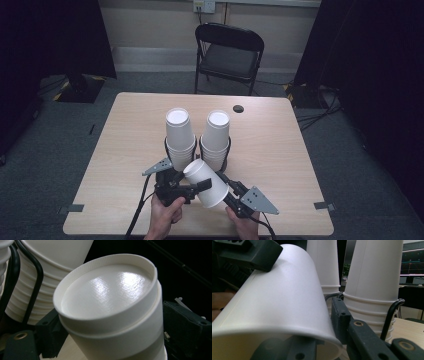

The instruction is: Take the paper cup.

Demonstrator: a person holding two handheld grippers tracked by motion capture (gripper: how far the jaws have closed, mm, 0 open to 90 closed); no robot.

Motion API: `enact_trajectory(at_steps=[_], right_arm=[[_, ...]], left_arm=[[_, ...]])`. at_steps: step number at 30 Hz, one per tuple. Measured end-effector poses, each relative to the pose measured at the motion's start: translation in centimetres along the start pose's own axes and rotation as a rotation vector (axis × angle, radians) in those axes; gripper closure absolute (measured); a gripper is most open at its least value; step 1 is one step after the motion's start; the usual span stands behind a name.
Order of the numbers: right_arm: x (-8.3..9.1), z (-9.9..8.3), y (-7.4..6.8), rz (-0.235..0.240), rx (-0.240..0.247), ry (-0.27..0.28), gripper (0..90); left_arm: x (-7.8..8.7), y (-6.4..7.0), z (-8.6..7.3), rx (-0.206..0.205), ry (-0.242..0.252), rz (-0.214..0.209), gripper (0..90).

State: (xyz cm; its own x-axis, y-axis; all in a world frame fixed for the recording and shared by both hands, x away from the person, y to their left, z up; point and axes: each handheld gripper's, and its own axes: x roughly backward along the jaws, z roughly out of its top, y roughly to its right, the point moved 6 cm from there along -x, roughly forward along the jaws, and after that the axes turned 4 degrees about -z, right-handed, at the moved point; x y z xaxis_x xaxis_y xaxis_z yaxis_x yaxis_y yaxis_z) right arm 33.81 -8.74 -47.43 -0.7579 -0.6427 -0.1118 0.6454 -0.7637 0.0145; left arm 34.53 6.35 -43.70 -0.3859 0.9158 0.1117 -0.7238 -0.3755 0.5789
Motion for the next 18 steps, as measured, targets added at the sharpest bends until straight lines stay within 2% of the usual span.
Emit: enact_trajectory(at_steps=[2, 4, 5, 6, 7, 9, 10, 11, 14, 18], right_arm=[[0.0, 0.0, 0.0, -0.004, 0.006, 0.001, 82.0], [0.1, 0.1, 0.0, -0.02, 0.007, 0.013, 83.1], [0.3, 0.2, 0.2, -0.045, 0.001, 0.026, 86.0], [0.3, 0.2, 0.2, -0.045, 0.001, 0.026, 86.0], [0.5, 0.3, 0.9, -0.075, -0.023, 0.039, 86.4], [0.7, 0.4, 1.1, -0.073, -0.032, 0.035, 86.4], [0.8, 0.4, 1.3, -0.087, -0.023, 0.035, 86.4], [1.0, 0.4, 1.5, -0.093, -0.022, 0.029, 86.4], [1.2, 0.4, 1.6, -0.093, -0.025, 0.023, 86.4], [1.3, 0.2, 1.7, -0.09, -0.035, -0.009, 86.4]], left_arm=[[0.1, 0.0, 0.0, -0.006, -0.001, -0.003, 11.8], [0.2, 0.2, 0.1, -0.012, 0.012, -0.007, 10.7], [0.4, 0.2, 0.3, -0.031, 0.02, 0.001, 11.0], [0.4, 0.2, 0.3, -0.031, 0.02, 0.001, 12.5], [0.7, 0.2, 0.5, -0.042, 0.031, 0.028, 13.7], [0.8, 0.1, 0.6, -0.048, 0.027, 0.038, 15.1], [0.8, 0.0, 0.6, -0.052, 0.028, 0.046, 15.2], [1.0, -0.2, 0.6, -0.077, 0.017, 0.066, 15.2], [1.1, -0.2, 0.6, -0.102, 0.021, 0.086, 15.2], [1.6, -0.3, 0.5, -0.167, 0.021, 0.093, 15.2]])
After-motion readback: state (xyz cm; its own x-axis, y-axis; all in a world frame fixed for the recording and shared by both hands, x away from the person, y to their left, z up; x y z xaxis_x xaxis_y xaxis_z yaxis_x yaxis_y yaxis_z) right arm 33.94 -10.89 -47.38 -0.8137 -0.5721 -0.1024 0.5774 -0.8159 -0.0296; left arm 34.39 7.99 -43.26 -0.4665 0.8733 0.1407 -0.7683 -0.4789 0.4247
